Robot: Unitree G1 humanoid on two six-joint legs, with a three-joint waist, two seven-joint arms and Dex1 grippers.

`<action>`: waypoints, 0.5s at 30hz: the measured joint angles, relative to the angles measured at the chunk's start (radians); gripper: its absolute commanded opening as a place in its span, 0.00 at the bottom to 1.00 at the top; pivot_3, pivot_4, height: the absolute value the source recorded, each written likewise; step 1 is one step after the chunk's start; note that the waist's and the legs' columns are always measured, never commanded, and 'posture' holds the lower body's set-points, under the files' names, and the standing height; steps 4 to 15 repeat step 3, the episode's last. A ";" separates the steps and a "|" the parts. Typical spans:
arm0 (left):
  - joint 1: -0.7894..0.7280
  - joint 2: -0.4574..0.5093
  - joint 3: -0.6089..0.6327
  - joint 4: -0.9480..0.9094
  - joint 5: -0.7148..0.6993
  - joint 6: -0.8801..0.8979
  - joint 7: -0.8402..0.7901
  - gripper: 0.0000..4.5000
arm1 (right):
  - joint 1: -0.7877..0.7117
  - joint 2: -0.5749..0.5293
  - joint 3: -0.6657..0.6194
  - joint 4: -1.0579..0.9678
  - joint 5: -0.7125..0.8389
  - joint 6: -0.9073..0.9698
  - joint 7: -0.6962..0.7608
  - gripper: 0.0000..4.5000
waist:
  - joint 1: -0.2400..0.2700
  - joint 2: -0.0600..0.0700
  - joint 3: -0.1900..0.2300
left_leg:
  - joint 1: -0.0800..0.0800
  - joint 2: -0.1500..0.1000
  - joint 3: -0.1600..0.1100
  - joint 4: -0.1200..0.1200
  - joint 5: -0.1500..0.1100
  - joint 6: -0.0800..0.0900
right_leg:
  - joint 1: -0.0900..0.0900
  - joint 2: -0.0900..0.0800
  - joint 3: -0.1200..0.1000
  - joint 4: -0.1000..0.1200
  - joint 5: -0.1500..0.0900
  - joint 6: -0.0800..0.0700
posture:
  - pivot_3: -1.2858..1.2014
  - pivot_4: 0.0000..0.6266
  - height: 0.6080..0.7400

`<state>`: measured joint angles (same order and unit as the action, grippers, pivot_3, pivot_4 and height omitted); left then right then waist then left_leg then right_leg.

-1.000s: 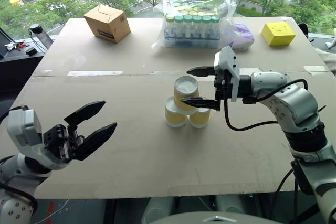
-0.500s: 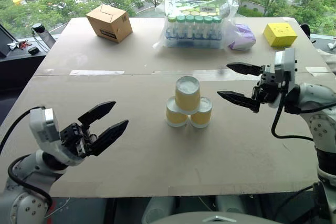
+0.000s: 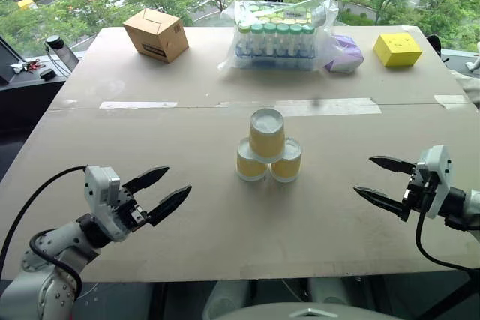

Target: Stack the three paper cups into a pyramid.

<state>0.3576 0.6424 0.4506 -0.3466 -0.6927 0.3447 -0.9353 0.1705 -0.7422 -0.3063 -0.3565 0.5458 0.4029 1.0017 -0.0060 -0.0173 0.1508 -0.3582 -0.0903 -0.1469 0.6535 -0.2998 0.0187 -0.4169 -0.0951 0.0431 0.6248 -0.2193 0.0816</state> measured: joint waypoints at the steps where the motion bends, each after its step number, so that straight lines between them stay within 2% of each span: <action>1: 0.004 0.001 -0.007 0.009 0.015 0.000 0.001 1.00 | 0.012 0.000 -0.009 0.013 -0.009 -0.008 0.001 0.99 | 0.001 0.000 0.000 | 0.000 0.000 0.000 0.000 0.000 0.000 | 0.000 0.000 0.000 0.000 0.000 0.000 | 0.52 0.24 1.00; 15: 0.002 0.001 -0.022 0.010 0.032 -0.001 0.002 1.00 | 0.017 0.000 -0.017 0.023 -0.014 -0.023 0.001 0.99 | 0.001 0.000 0.000 | 0.000 0.000 0.000 0.000 0.000 0.000 | 0.001 0.000 0.000 0.000 0.000 0.000 | 0.52 0.24 1.00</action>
